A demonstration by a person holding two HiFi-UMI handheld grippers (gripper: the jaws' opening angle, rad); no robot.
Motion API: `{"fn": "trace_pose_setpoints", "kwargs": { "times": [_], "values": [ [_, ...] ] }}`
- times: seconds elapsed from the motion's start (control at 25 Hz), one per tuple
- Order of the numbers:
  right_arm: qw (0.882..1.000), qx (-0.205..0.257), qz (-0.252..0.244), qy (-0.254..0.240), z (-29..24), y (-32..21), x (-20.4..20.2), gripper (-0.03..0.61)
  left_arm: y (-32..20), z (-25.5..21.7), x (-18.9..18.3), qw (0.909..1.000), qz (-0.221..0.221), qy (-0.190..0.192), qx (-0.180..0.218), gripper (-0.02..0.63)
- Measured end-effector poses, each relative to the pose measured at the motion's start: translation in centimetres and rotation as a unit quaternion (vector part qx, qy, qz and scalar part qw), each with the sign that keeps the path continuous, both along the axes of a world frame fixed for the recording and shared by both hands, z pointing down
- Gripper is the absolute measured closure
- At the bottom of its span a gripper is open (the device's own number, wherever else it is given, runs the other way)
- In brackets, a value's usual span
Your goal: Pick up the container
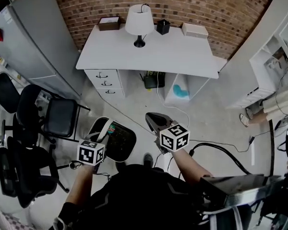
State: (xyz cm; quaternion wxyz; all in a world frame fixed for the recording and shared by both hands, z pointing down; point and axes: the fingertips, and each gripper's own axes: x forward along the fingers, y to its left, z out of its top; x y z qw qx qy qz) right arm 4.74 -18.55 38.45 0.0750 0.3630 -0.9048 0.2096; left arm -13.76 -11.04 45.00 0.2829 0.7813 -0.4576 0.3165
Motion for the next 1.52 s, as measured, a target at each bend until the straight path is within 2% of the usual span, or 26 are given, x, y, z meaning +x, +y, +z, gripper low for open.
{"fn": "trace_pose_setpoints", "kwargs": {
  "times": [0.2, 0.32, 0.56, 0.84, 1.12, 1.52],
  "values": [
    [0.999, -0.014, 0.015, -0.027, -1.7, -1.0, 0.8, 0.569, -1.1, -1.9, 2.0, 0.9995, 0.031, 0.001, 0.009, 0.531],
    [1.000, 0.006, 0.017, -0.019, -2.7, -1.5, 1.1, 0.569, -1.4, -2.6, 2.6, 0.9991, 0.041, 0.005, 0.011, 0.531],
    [0.999, 0.032, 0.026, -0.001, -4.1, -2.2, 1.0, 0.571, -2.2, -3.4, 2.4, 0.9987, 0.044, 0.014, 0.021, 0.531],
    [0.998, 0.031, 0.062, -0.005, -4.5, -2.9, 0.5, 0.571, -2.6, -4.5, 2.1, 0.9976, 0.048, 0.028, 0.042, 0.531],
    [0.997, 0.046, 0.068, 0.007, -5.4, -2.7, -0.2, 0.571, -2.2, -4.9, 0.5, 0.9966, 0.061, 0.017, 0.052, 0.531],
    [0.995, 0.063, 0.076, 0.018, -6.0, -1.7, -0.3, 0.571, -1.5, -6.2, 0.3, 0.9952, 0.062, 0.028, 0.071, 0.531]
  ]
}}
